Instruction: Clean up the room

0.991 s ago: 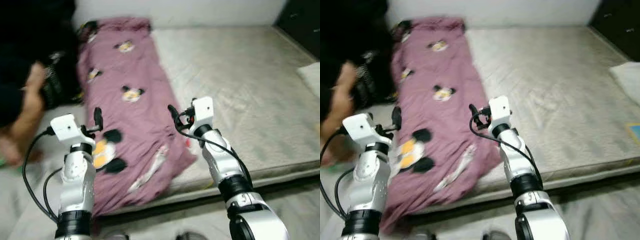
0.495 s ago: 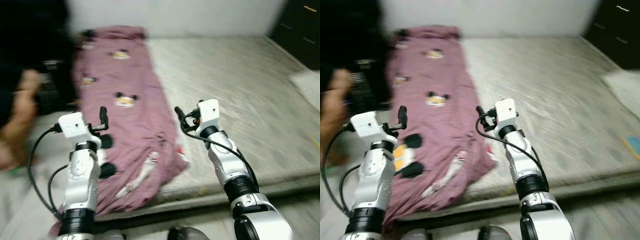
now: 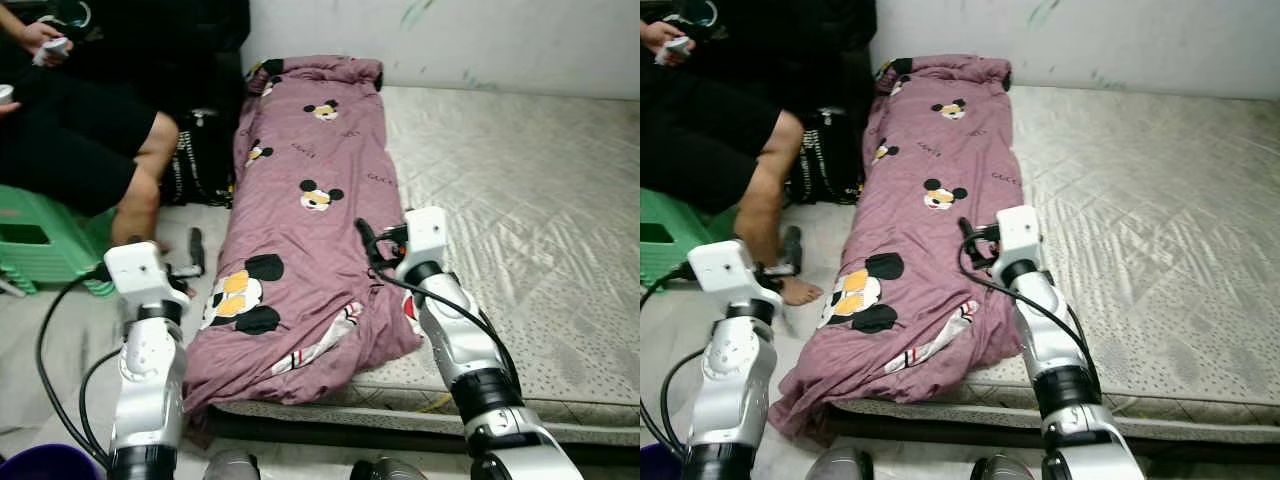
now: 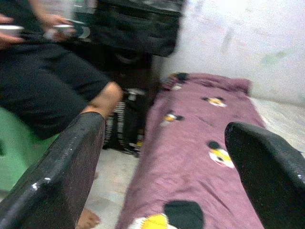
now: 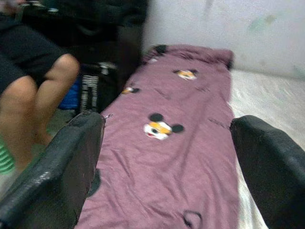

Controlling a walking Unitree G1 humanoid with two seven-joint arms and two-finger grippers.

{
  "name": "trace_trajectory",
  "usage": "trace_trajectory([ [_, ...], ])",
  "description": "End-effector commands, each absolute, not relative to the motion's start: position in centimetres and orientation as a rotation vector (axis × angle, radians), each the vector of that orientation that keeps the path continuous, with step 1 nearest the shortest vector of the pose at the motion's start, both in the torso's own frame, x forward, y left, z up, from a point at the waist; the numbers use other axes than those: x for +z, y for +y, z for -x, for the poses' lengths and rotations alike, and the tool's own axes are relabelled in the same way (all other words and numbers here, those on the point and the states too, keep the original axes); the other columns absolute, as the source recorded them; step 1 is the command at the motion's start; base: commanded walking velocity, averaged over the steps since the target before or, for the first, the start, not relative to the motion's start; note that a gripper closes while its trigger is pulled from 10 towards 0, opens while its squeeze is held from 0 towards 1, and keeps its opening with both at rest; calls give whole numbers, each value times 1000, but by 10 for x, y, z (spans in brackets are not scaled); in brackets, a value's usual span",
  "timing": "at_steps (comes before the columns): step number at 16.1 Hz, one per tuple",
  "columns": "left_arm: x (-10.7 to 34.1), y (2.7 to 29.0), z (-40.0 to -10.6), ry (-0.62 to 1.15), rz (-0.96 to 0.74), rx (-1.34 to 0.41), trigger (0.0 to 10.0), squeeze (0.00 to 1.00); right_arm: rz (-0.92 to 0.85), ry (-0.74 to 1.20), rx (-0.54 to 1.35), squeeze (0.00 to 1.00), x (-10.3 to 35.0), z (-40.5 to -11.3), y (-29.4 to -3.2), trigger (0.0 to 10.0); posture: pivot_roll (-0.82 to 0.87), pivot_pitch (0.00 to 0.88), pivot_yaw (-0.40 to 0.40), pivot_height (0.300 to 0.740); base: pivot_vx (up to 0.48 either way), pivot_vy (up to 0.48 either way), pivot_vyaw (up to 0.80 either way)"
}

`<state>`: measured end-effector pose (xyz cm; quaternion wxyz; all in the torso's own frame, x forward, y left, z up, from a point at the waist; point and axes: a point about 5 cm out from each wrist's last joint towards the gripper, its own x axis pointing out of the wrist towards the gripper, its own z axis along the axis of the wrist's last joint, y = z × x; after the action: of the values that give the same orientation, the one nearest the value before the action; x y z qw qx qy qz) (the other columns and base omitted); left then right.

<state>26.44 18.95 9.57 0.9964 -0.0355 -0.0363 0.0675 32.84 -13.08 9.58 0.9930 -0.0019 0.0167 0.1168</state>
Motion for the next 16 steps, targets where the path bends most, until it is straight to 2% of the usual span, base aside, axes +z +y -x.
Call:
trace_trajectory([
  [1, 97, 191, -260, -65, 51, 134, 10000, 0, -25, 26, 188, 0, 101, -327, -138, 10000, 31, 0, -35, 740, 0, 0, 0],
  [5, 87, 194, -247, -34, 33, 152, 10000, 0, -22, 26, 147, 0, 94, -315, -140, 10000, 29, 0, -30, 740, 0, 0, 0],
  [8, 91, 185, -250, -29, 50, 136, 10000, 0, -39, 30, 142, 0, 97, -313, -142, 10000, 29, 0, -26, 740, 0, 0, -800],
  [16, 89, 183, -236, 25, 96, 156, 10000, 0, -31, 73, 135, 0, 92, -296, -141, 10000, 33, 1, -23, 740, 0, 0, 0],
])
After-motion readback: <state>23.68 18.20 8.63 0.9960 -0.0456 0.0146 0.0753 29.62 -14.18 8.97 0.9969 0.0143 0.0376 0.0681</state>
